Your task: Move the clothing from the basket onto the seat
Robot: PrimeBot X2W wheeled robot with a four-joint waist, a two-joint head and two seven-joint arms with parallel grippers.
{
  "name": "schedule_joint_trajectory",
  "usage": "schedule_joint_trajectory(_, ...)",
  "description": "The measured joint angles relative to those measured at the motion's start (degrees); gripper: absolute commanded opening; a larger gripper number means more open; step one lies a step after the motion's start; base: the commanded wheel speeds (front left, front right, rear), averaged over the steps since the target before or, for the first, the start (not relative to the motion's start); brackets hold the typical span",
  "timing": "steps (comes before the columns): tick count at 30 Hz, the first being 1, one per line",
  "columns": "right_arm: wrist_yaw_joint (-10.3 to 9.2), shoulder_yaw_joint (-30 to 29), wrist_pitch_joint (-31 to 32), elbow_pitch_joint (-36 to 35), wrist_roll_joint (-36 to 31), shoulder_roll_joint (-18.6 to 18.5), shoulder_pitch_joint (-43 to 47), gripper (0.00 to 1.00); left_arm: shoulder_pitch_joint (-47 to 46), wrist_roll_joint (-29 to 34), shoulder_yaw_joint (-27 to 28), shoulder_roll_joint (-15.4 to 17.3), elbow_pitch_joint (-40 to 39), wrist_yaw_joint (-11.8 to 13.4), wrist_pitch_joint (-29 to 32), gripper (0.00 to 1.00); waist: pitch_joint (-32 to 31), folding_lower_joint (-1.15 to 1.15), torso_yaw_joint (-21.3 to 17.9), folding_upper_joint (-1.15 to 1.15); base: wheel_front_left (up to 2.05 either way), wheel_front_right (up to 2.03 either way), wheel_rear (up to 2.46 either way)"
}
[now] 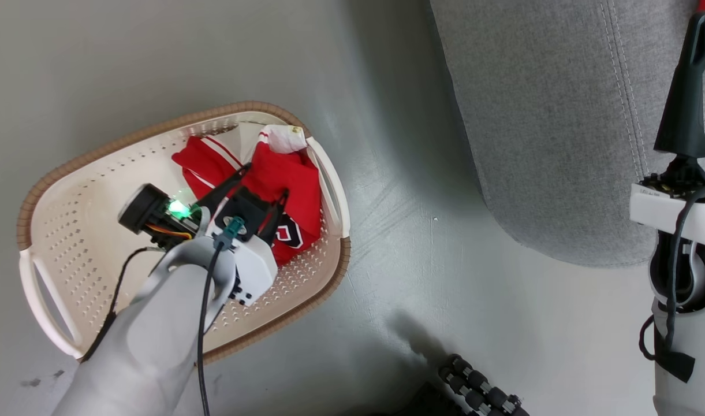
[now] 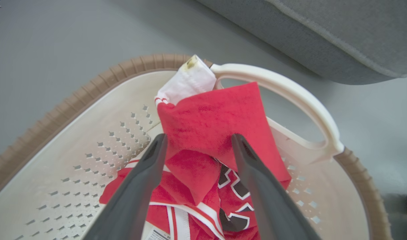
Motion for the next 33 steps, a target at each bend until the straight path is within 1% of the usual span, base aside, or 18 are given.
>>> schedule_joint_trajectory(9, 0.00, 0.2, 0.0, 0.0, 0.6, 0.0, -0.9, 1.00, -1.8, -0.9, 1.1, -0.1, 2.1, 0.5, 0.2, 1.00, 1.6, 0.00, -1.1, 0.00, 0.00, 0.00, 0.00)
schedule_joint_trajectory(13, 0.00, 0.5, 0.0, 0.0, 1.1, 0.0, -1.9, 1.00, -2.6, -1.5, 1.0, -0.7, 2.9, -0.4, 0.3, 1.00, 2.1, 0.00, -1.4, 0.00, 0.00, 0.00, 0.00)
schedule_joint_trajectory(14, 0.00, 0.5, 0.0, 0.1, 1.1, 0.0, -1.9, 1.00, -2.7, -1.5, 1.0, -1.0, 2.9, -0.5, 0.2, 0.84, 2.1, 0.00, -1.5, 0.00, 0.00, 0.00, 0.00)
schedule_joint_trajectory(15, 0.00, 0.5, 0.0, 0.1, 1.1, 0.0, -1.9, 1.00, -2.8, -1.5, 0.8, -1.3, 3.0, -0.5, 0.2, 0.56, 2.2, 0.00, -1.5, 0.00, 0.00, 0.00, 0.00)
schedule_joint_trajectory(16, 0.00, 0.4, 0.0, 0.1, 1.1, 0.0, -1.9, 1.00, -2.8, -1.5, 0.7, -1.6, 3.0, -0.6, 0.1, 0.44, 2.2, 0.00, -1.6, 0.00, 0.00, 0.00, 0.00)
schedule_joint_trajectory(17, 0.00, 0.4, 0.0, 0.1, 1.1, 0.0, -1.9, 1.00, -2.8, -1.5, 0.7, -2.0, 3.0, -0.6, -0.1, 0.35, 2.3, 0.00, -1.6, 0.00, 0.00, 0.00, 0.00)
schedule_joint_trajectory(19, 0.00, 0.4, 0.0, 0.2, 1.1, 0.0, -1.9, 1.00, -3.2, -1.5, 0.6, -2.6, 3.0, -0.6, -0.2, 0.10, 2.3, 0.00, -1.6, 0.00, 0.00, 0.00, 0.00)
schedule_joint_trajectory(20, 0.00, 0.3, 0.0, 0.2, 1.1, 0.0, -1.9, 1.00, -3.6, -1.5, 0.6, -2.8, 3.1, -0.9, -0.5, 0.00, 2.3, 0.00, -1.6, 0.00, 0.00, 0.00, 0.00)
schedule_joint_trajectory(33, 0.00, -0.1, -0.1, 0.7, 1.1, 0.0, -2.9, 1.00, -4.9, -1.9, 0.5, -3.1, 3.5, -1.1, -2.2, 0.00, 1.7, 0.00, -1.0, 0.00, 0.00, 0.00, 0.00)
